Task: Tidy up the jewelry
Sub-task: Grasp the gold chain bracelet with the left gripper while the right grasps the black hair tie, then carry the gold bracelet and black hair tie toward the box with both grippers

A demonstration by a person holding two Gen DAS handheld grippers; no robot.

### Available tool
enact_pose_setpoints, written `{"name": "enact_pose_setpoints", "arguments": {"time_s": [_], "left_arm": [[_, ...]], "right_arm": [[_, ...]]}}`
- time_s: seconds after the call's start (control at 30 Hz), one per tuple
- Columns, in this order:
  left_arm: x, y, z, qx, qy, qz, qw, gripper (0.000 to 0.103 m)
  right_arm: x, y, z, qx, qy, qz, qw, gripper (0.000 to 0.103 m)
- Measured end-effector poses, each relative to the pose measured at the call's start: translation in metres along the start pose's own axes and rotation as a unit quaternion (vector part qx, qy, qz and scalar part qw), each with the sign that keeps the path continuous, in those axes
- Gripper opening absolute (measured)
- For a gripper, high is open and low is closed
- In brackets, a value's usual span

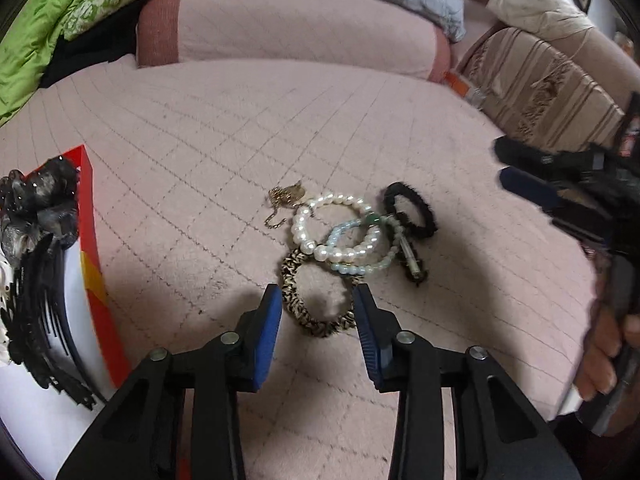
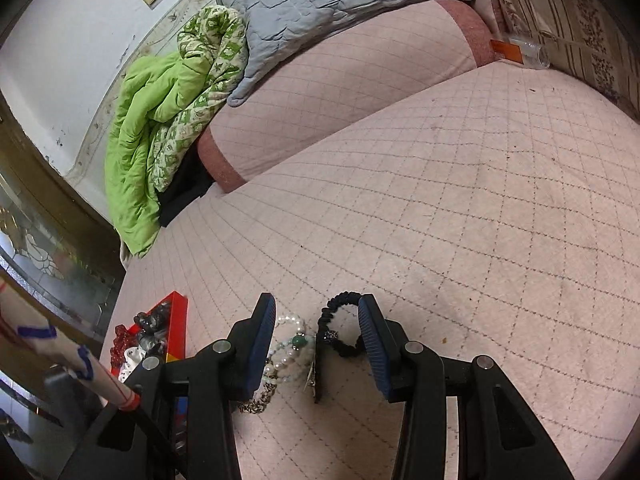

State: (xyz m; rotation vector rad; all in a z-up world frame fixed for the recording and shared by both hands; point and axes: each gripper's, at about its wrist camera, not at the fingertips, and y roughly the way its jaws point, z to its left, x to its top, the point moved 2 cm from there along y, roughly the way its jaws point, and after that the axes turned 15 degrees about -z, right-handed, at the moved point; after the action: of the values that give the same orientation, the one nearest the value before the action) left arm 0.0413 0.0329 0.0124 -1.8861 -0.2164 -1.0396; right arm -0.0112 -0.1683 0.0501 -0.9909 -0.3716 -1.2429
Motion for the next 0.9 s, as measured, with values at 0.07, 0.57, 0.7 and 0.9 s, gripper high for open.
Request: {"name": "enact_pose_setpoints", "arguments": {"time_s": [0.07,0.57,0.7,0.9], "left_arm": [[-0.003,0.008,0.001,0.016,0.005,0.007,0.9998,0.034],[0.008,-0.020,0.001,0.003,0.021,-0.053,0.9983,0.006],[0.017,-0.036,0.002,-0.004,0.031,-0.088,0.9956,0.006],[0.029,-0.051,0.005,-0.011,0.028,-0.116,0.9928,0.006]], "right_arm": [[0.002,-0.002,-0.001,0.000,-0.004,-0.001,1.000,0.047],[-0.019,0.049,-0.018,-0.059,-0.054,0.078,0.994,0.046],[-0.029,0.062,-0.009,-0.082,-0.103,0.091,0.987,0.034],[-0.040,0.070,-0.006,-0.104,-0.160,0.108,0.976,0.011]]}}
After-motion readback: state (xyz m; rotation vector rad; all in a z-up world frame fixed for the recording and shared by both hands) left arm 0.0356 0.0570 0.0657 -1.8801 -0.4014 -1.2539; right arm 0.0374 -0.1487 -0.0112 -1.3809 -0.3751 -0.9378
